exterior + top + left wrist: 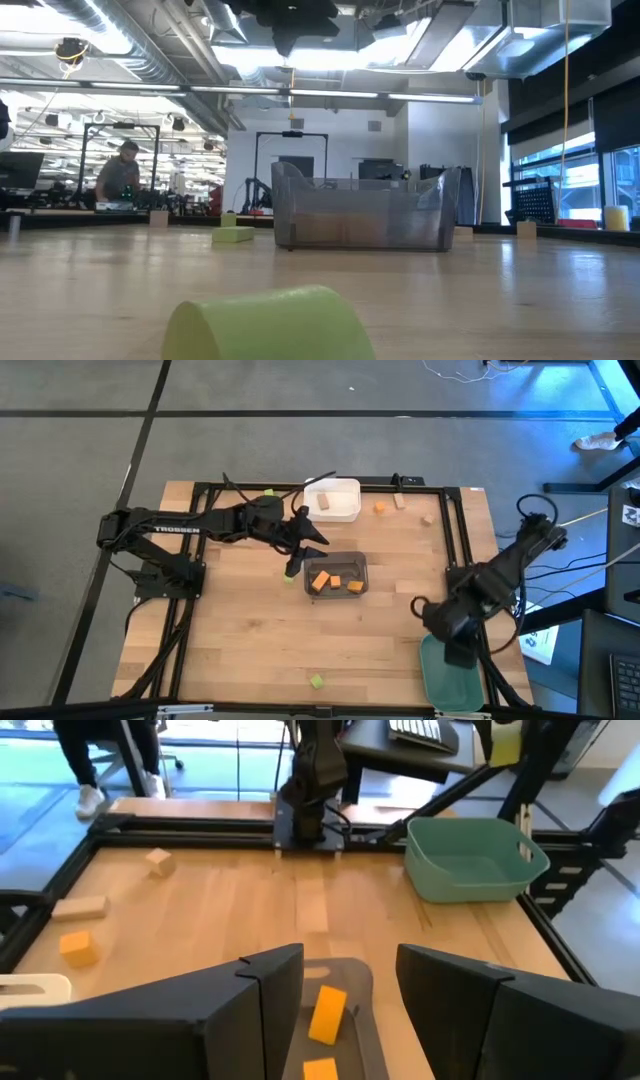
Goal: Sort & place blocks by color
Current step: Put the green block into the green bin
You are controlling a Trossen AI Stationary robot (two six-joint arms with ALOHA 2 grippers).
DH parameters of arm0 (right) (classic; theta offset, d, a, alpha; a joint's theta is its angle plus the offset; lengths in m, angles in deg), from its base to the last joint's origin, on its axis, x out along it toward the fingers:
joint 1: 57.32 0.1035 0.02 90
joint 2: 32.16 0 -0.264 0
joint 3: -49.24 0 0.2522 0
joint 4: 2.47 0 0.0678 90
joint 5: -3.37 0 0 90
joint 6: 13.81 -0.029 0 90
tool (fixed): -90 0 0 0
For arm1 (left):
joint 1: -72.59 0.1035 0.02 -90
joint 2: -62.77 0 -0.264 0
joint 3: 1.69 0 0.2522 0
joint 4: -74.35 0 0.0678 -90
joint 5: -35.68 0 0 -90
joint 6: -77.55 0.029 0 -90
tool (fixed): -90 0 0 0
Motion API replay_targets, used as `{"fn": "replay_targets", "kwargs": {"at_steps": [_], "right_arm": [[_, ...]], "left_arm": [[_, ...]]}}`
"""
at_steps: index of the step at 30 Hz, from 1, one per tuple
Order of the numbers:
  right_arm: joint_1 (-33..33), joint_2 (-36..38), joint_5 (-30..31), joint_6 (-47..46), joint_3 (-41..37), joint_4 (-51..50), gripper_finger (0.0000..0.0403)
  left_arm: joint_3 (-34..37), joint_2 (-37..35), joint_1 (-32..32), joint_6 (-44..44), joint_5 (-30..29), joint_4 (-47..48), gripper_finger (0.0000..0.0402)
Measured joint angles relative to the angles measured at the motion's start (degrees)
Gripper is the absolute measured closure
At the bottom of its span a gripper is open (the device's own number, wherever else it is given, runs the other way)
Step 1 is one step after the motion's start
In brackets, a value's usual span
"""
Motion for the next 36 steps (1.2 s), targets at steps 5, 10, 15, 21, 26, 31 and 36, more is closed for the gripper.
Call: {"fn": "replay_targets", "kwargs": {"at_steps": [5, 10, 15, 21, 26, 31, 36], "right_arm": [[2.85, -4.63, 2.03, -1.65, -0.04, 0.07, 0.0267], [3.67, -7.86, 3.61, -2.75, -3.10, 0.67, 0.0267], [3.67, -7.34, 1.70, -2.20, -12.45, 6.24, 0.0267], [3.65, -4.87, -1.21, -0.84, -24.89, 18.47, 0.0267], [3.65, -3.98, -6.33, 2.46, -32.76, 25.83, 0.0268], [3.58, -3.90, -11.00, 6.13, -36.12, 30.06, 0.0268], [3.58, -3.90, -11.29, 6.44, -36.78, 32.73, 0.0268]], "left_arm": [[0.00, 0.00, -0.02, 1.04, 0.11, 0.36, 0.0248], [0.00, 0.00, -0.04, 1.39, 0.52, 0.58, 0.0248], [0.00, 0.00, -0.07, 1.44, 2.95, 0.65, 0.0248], [0.00, 0.00, -0.07, 1.33, 2.93, 0.69, 0.0248], [0.00, 0.00, -0.07, 1.30, 2.47, 0.69, 0.0248], [0.02, 0.00, -0.07, 1.26, 1.14, 0.69, 0.0248], [0.02, 0.00, -0.07, 1.31, 1.03, 0.72, 0.0248]]}}
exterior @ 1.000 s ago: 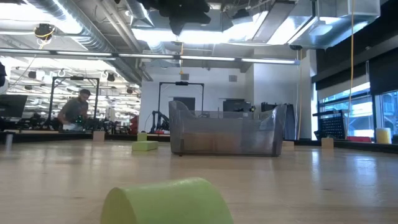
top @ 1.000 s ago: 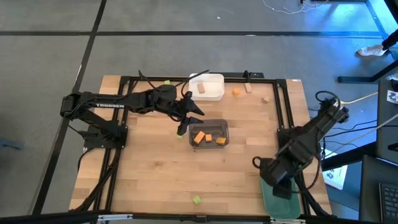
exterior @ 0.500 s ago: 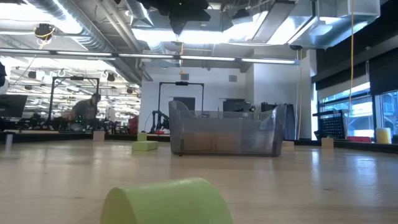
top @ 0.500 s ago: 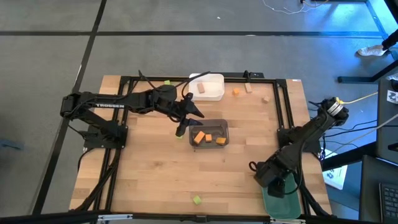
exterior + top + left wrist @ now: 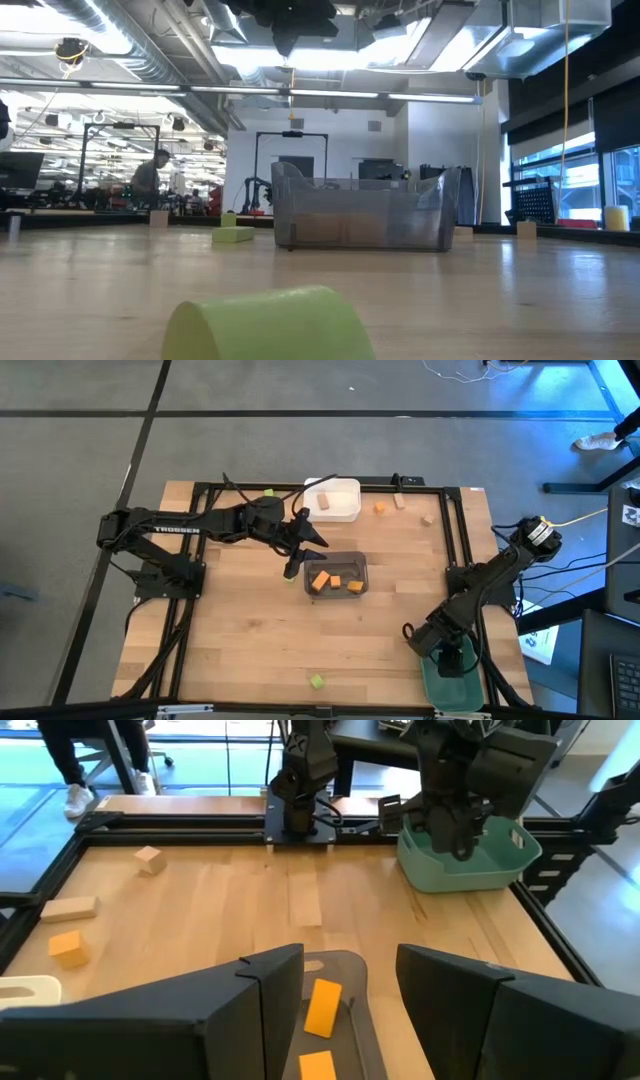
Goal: Sort & place blocks by color
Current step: Put the green block into the green bin, then put the orange block into the black bin
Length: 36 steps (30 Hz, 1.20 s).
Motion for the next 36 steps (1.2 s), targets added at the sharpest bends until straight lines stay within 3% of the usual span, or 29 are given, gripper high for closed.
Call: {"fn": "replay_targets", "kwargs": {"at_steps": [11, 22, 28, 36], "right_arm": [[0.00, -0.04, 7.27, -1.33, 0.01, 6.79, 0.0268], [0.01, -0.04, 7.93, -1.30, 0.02, 6.79, 0.0266], [0.00, -0.04, 12.13, -1.33, 0.02, 6.74, 0.0224], [0.00, -0.07, 12.10, -1.73, 0.02, 6.74, 0.0231]], "left_arm": [[0.07, 0.00, 0.39, -0.22, 0.04, 0.01, 0.0248], [0.07, 0.00, 0.37, 2.14, 0.10, 0.04, 0.0248], [0.07, 0.00, 0.37, 2.16, 0.08, 0.21, 0.0248], [0.07, 0.00, 0.39, 1.23, -3.07, 5.45, 0.0248]]}}
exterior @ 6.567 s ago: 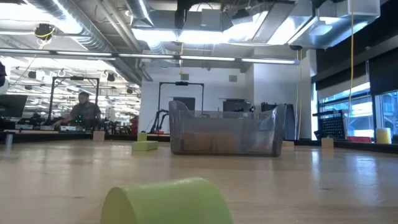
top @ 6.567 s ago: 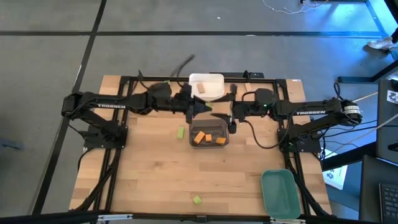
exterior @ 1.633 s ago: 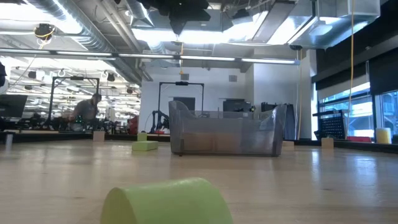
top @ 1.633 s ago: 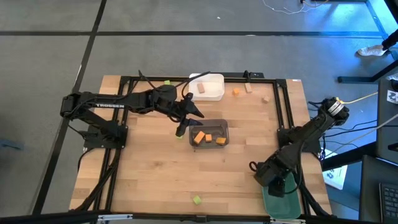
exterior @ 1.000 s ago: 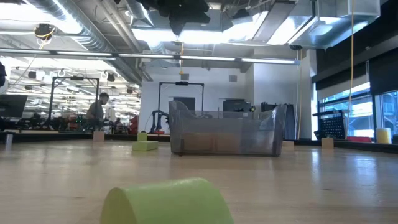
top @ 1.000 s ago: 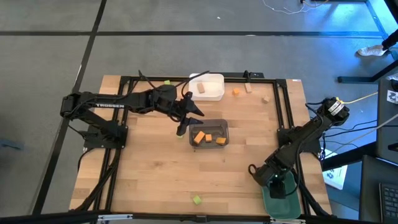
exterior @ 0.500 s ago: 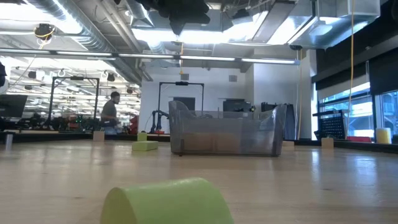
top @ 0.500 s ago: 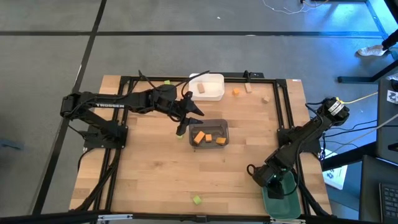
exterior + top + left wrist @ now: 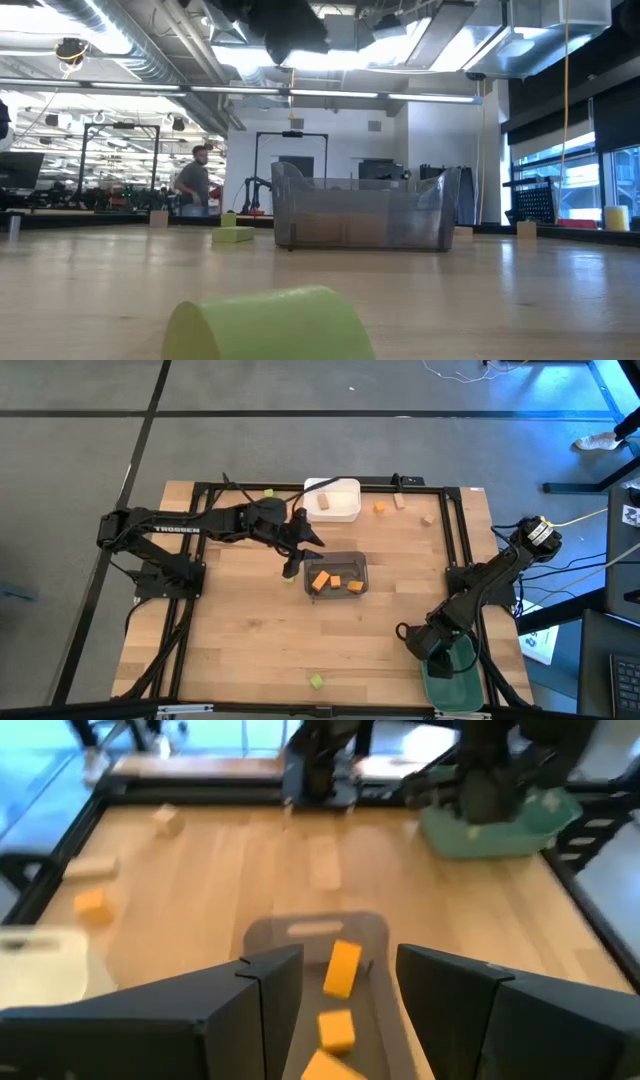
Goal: Sort & place blocks by color
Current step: Put the orange block into the black bin
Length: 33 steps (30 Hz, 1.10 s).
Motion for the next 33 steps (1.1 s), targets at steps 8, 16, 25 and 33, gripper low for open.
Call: {"fn": "replay_targets", "kwargs": {"at_steps": [8, 16, 25, 33], "right_arm": [[-2.18, -0.04, -0.26, -5.87, 3.63, -0.59, 0.0231], [-4.43, 0.00, 16.00, -6.01, 17.30, -15.81, 0.0230], [-9.06, 0.07, 36.61, -5.42, 31.56, -38.28, 0.0230], [-16.20, 0.07, 47.94, 0.73, 38.19, -44.34, 0.0230]], "left_arm": [[0.02, -0.82, 1.33, -8.93, -4.25, 6.52, 0.0248], [-0.12, -4.98, 4.66, -20.52, -7.33, 18.15, 0.0248], [0.00, -6.36, 6.05, -34.29, -14.98, 36.88, 0.0249], [0.02, -6.01, 7.76, -38.19, -19.23, 38.36, 0.0249]]}}
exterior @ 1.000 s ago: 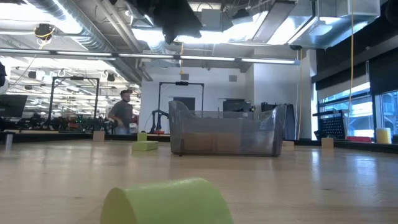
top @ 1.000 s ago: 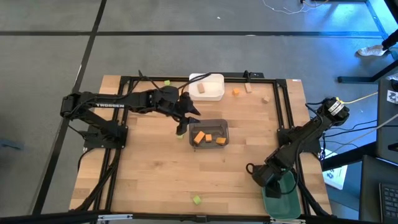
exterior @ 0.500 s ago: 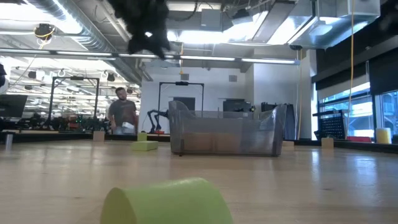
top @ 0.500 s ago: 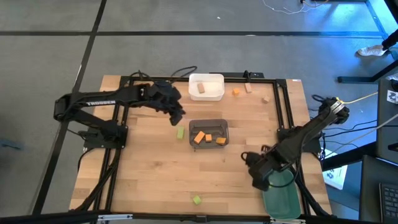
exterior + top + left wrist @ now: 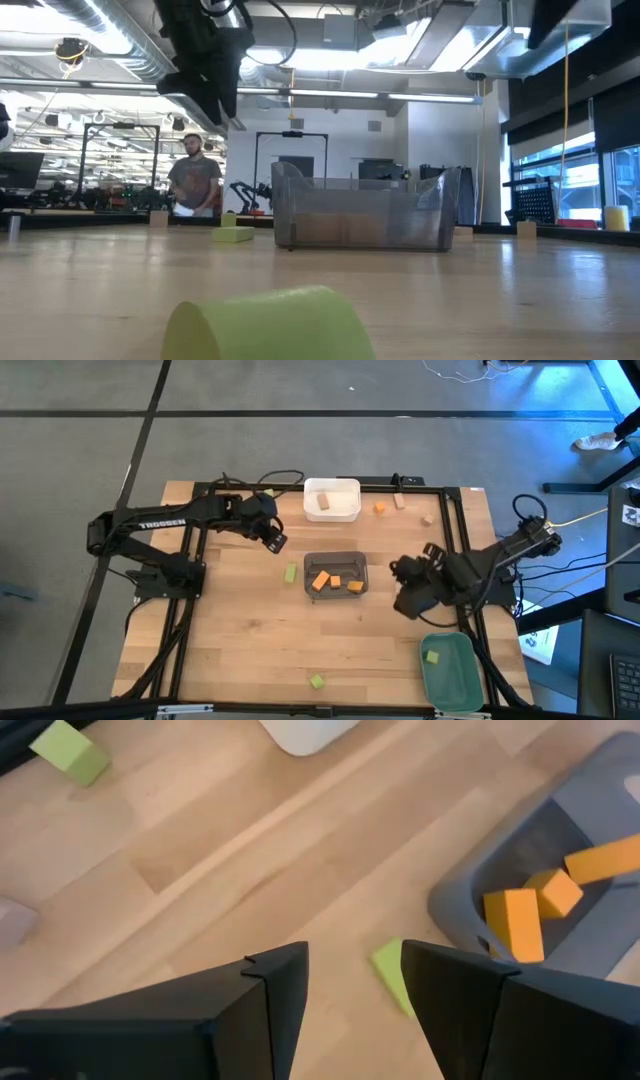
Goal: Sort & place blocks by color
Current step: Put the orange block into the black bin
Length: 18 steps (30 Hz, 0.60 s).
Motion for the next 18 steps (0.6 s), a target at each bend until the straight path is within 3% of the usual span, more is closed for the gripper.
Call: {"fn": "replay_targets", "kwargs": {"at_steps": [3, 8, 12, 16, 18], "right_arm": [[-3.25, 0.00, 0.42, 2.22, 0.52, 0.52, 0.0230], [-13.09, -0.02, 5.79, -1.55, 0.52, -0.51, 0.0230], [-25.20, -0.05, 1.07, 1.19, 0.48, 0.31, 0.0230], [-38.05, -0.24, -1.58, 8.57, 0.17, 5.95, 0.0230], [-44.53, -0.20, -5.77, 12.85, 0.17, 10.13, 0.0230]], "left_arm": [[0.00, 0.00, 0.78, 0.27, 0.23, -0.07, 0.0249], [0.00, 0.00, 1.67, 0.79, 1.17, -0.11, 0.0249], [0.00, 0.00, 1.97, 0.77, 1.85, -0.11, 0.0249], [0.00, 0.00, 1.99, 0.72, 1.89, -0.11, 0.0249], [0.00, 0.00, 1.99, 0.53, 1.89, -0.11, 0.0249]]}}
